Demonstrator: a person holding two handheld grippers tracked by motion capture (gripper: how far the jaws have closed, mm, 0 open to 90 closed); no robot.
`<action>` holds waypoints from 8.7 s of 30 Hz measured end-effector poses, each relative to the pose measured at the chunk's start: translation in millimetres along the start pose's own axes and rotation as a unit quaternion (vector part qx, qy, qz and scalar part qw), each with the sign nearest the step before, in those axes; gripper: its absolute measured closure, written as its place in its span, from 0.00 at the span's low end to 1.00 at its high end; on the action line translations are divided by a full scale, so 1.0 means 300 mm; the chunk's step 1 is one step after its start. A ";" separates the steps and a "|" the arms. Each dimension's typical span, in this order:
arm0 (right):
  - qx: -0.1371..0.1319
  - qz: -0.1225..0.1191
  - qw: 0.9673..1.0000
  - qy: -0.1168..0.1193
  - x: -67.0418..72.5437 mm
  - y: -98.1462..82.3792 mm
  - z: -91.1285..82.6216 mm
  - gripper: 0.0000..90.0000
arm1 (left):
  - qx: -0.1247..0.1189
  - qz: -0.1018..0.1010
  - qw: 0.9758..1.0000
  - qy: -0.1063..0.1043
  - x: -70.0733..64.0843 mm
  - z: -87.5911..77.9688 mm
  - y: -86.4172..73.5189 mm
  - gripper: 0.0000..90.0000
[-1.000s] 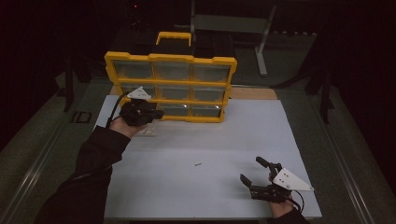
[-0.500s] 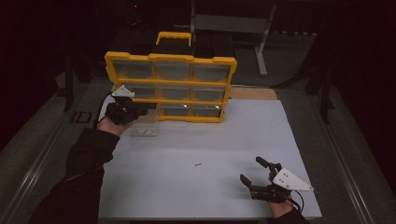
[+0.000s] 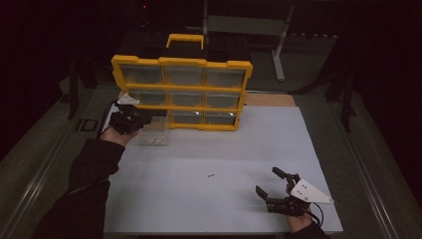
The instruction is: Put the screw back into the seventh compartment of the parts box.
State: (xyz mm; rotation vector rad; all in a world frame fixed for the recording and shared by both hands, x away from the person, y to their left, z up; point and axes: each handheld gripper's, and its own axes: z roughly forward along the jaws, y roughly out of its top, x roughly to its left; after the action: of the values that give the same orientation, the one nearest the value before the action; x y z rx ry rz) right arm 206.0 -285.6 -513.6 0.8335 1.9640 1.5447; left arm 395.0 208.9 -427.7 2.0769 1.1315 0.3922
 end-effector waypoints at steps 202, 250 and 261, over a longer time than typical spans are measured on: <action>0.000 0.003 1.000 -0.002 0.000 -0.001 -0.017 0.16 | 0.060 0.161 0.963 -0.209 -0.523 0.210 -0.041 0.96; 0.002 0.002 1.000 -0.002 0.001 -0.002 -0.012 0.16 | -0.053 0.073 0.992 -0.088 -0.175 -0.059 0.062 0.96; 0.002 0.001 1.000 -0.002 0.001 -0.002 -0.013 0.16 | -0.058 0.034 0.997 -0.046 -0.087 -0.068 0.025 0.96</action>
State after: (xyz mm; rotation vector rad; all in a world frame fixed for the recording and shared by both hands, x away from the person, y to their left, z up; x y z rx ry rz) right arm 202.9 -287.9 -513.4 0.8404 1.9647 1.5393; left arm 373.3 193.9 -406.3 2.0153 0.9634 0.3817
